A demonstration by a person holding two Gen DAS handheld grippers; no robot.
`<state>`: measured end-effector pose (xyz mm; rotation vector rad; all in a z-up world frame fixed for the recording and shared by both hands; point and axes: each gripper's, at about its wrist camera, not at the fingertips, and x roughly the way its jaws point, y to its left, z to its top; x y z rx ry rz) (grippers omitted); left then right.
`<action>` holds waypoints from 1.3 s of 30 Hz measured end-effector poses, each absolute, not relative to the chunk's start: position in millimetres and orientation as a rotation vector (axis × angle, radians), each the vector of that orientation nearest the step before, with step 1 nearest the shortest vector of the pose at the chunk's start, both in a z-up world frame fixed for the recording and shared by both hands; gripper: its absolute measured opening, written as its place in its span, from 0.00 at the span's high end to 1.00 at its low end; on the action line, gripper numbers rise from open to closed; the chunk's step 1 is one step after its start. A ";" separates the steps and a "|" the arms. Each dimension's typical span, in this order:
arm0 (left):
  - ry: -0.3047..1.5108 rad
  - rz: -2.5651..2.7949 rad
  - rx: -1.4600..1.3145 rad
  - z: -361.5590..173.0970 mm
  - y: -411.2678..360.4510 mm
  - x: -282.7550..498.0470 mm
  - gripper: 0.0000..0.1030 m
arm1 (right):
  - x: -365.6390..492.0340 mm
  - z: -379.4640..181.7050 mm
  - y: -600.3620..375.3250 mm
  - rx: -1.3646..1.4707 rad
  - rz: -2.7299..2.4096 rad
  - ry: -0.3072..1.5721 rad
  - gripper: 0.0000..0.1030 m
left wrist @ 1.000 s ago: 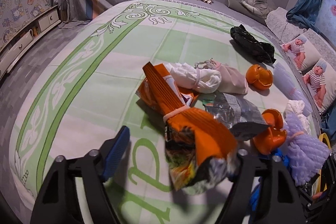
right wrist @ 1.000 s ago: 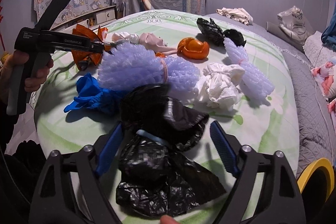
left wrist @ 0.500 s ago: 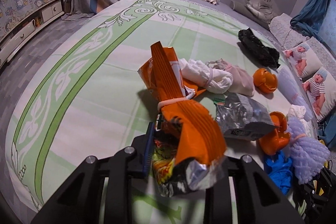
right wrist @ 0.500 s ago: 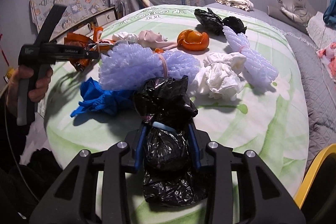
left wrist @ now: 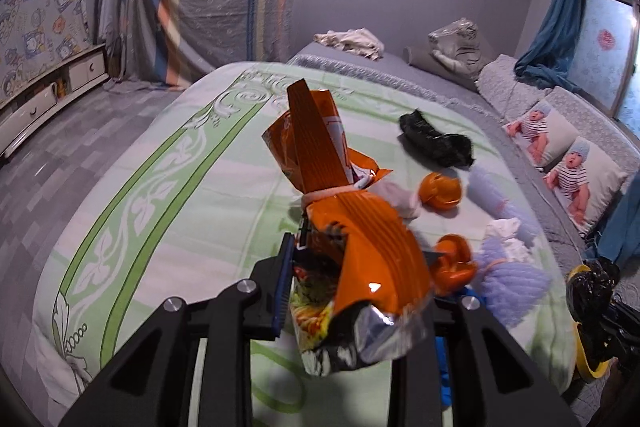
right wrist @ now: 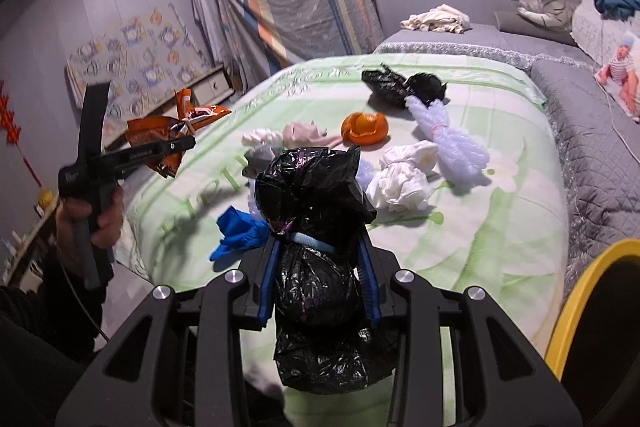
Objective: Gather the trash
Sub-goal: 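Carry the chip bag and black bag over the yellow bin with both grippers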
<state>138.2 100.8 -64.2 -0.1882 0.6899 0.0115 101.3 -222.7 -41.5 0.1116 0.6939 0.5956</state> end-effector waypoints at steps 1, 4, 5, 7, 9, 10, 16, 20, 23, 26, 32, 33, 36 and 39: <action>0.682 -0.003 -0.184 -60.8 96.6 136.4 0.76 | 97.0 -38.1 -227.2 0.125 0.593 0.684 0.68; 0.656 -0.061 -0.167 -49.1 80.3 130.5 0.76 | 85.0 -30.5 -239.0 0.149 0.573 0.653 0.68; 0.646 -0.073 -0.157 -45.2 73.6 128.5 0.76 | 81.2 -28.0 -243.4 0.157 0.567 0.642 0.68; 0.633 -0.099 -0.151 -38.7 63.3 125.7 0.76 | 70.8 -21.5 -255.1 0.175 0.546 0.613 0.68; 0.624 -0.142 -0.157 -33.3 52.3 124.3 0.76 | 62.4 -16.9 -265.9 0.194 0.530 0.589 0.68; 0.618 -0.168 -0.156 -29.3 44.5 123.2 0.76 | 57.5 -14.6 -272.1 0.205 0.522 0.577 0.68; 0.583 -0.260 -0.104 -12.4 1.3 118.5 0.76 | 28.8 -2.7 -309.1 0.253 0.452 0.499 0.68; 0.565 -0.353 -0.081 3.3 -34.2 118.6 0.75 | 12.1 3.4 -336.9 0.290 0.390 0.452 0.68; 0.546 -0.401 -0.047 11.5 -62.3 116.3 0.75 | 4.4 7.5 -360.6 0.326 0.330 0.415 0.68; 0.532 -0.457 -0.017 16.8 -93.0 114.1 0.75 | -7.2 9.3 -382.7 0.360 0.262 0.368 0.68; 0.540 -0.572 0.019 14.7 -148.1 118.2 0.75 | -27.6 10.0 -419.8 0.407 0.121 0.287 0.68; 0.543 -0.587 0.028 13.0 -157.0 121.2 0.75 | -30.0 9.6 -424.0 0.408 0.098 0.281 0.68; 0.561 -0.634 0.041 5.3 -182.3 125.7 0.75 | -32.3 7.5 -435.0 0.408 0.039 0.273 0.68; 0.582 -0.688 0.044 -3.1 -209.0 130.7 0.75 | -34.7 2.1 -443.7 0.418 0.002 0.267 0.68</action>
